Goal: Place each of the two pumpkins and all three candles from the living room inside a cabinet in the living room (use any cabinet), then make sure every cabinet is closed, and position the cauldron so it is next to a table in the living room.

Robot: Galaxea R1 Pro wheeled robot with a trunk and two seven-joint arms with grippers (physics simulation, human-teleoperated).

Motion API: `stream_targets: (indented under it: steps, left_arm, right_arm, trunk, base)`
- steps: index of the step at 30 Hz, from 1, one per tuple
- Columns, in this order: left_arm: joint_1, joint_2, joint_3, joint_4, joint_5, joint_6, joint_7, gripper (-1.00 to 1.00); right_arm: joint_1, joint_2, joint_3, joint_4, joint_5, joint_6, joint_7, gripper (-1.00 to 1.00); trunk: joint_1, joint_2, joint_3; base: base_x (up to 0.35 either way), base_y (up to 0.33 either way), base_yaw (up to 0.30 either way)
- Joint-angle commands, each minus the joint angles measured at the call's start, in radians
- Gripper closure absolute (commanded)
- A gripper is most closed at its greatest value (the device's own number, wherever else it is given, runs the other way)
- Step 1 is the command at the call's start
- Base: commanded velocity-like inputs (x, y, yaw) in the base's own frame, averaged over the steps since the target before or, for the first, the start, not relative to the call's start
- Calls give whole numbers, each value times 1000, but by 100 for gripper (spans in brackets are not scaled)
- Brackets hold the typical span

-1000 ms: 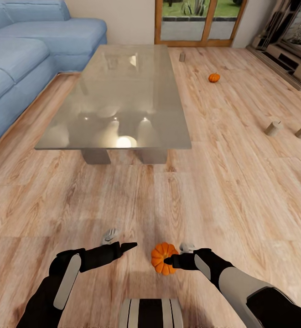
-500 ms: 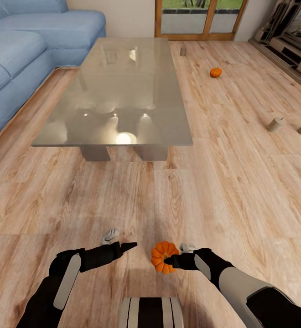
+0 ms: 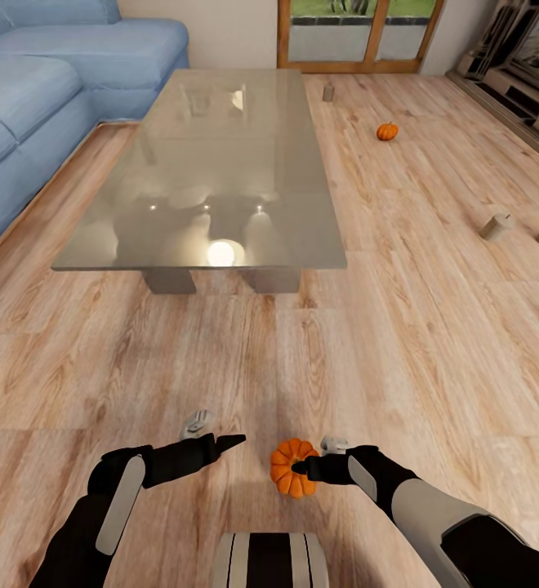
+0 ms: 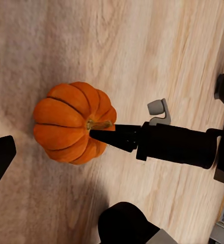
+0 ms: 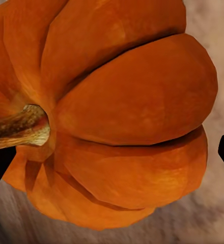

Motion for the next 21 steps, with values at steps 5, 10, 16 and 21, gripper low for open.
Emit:
stream_targets:
  steps: [5, 10, 16, 21]
  left_arm:
    - [-1, -1, 3, 0, -5, 6, -4, -100]
    - [-1, -1, 6, 14, -4, 6, -5, -100]
    - [-1, -1, 8, 25, -5, 6, -6, -100]
    - [-1, 0, 8, 26, -5, 6, -7, -100]
  right_arm:
    - [0, -1, 1, -1, 17, -1, -14, -100]
    - [0, -1, 1, -1, 17, -1, -14, 100]
    - [0, -1, 1, -1, 17, -1, -14, 100]
    - [0, -1, 1, -1, 17, -1, -14, 100]
  trunk:
    - [0, 0, -1]
    - [0, 0, -1]
    - [0, 0, -1]
    - [0, 0, -1]
  base:
    - [7, 0, 0]
    - [0, 0, 0]
    - [0, 0, 0]
    - [0, 0, 0]
